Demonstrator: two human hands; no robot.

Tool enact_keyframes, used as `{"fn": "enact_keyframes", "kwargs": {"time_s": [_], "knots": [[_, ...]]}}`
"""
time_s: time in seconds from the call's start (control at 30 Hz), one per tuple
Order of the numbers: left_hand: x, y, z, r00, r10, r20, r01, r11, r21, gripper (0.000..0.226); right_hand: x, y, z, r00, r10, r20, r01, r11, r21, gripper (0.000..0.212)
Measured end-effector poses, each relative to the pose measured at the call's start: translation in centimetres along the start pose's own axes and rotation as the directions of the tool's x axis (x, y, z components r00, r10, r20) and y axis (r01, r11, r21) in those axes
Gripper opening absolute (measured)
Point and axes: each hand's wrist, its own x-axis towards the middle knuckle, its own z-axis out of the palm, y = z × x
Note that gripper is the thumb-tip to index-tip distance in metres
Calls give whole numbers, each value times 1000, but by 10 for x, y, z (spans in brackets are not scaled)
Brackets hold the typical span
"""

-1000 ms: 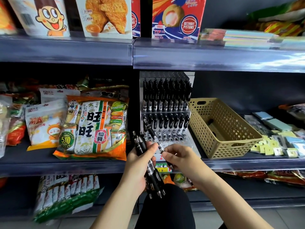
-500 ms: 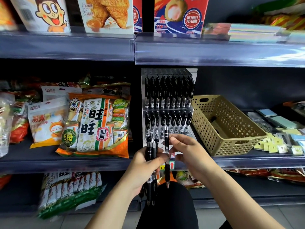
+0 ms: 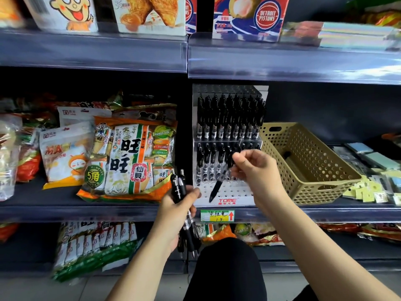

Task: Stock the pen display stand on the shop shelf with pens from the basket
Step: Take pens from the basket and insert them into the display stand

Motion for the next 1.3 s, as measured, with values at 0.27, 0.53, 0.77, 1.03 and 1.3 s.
{"fn": "enact_keyframes", "kwargs": {"time_s": [0.27,0.53,0.77,1.03,1.3], "knots": [[6,0,-17,987,-102,-127,92,992,-88,15,31,2,26,946,-310,-99,244,876,-416,5],[19,-11,-30,980,-118,-162,98,987,-125,6,42,15,43,947,-313,-78,243,852,-465,4],[22,-15,-33,980,-132,-146,113,984,-137,10,46,20,45,953,-296,-68,224,837,-500,5],[19,-16,-33,978,-157,-140,130,973,-189,17,45,38,45,972,-231,37,192,700,-687,11],[14,-12,-33,984,-160,-79,139,965,-220,25,45,42,42,982,-180,57,162,652,-741,14]]}}
